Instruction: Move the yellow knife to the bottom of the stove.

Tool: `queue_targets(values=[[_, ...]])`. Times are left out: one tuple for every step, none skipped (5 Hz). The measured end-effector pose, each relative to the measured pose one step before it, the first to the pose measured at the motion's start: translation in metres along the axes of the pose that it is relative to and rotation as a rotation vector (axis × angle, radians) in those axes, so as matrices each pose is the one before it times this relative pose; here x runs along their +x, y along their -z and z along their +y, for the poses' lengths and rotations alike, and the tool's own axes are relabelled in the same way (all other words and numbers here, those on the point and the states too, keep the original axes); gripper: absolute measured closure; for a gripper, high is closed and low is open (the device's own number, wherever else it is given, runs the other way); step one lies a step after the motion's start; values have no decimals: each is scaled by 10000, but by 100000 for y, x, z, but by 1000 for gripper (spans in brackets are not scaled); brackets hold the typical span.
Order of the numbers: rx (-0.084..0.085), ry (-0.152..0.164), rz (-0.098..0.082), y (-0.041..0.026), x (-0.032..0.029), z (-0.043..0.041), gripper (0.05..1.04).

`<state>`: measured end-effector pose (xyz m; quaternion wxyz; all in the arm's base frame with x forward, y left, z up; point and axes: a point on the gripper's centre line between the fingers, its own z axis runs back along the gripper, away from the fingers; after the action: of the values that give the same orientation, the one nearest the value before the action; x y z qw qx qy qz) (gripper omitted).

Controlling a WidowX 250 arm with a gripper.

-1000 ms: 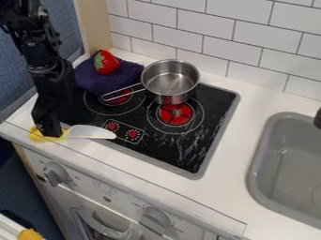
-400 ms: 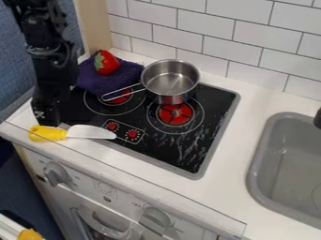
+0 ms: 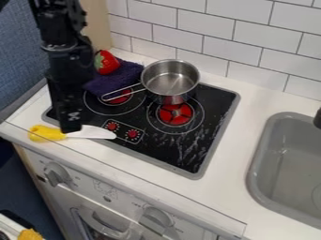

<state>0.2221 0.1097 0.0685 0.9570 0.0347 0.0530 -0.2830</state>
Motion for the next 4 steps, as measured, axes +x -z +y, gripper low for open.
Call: queue_targets(values=[[-91,-2260,-135,-1378,2013,-2218,83],[-194,-1171,-235,-1043,1143,-2516,83],[829,-1842,255,-863,686,-1243,83],[-199,-797,-41,-765,2026,1044,83]])
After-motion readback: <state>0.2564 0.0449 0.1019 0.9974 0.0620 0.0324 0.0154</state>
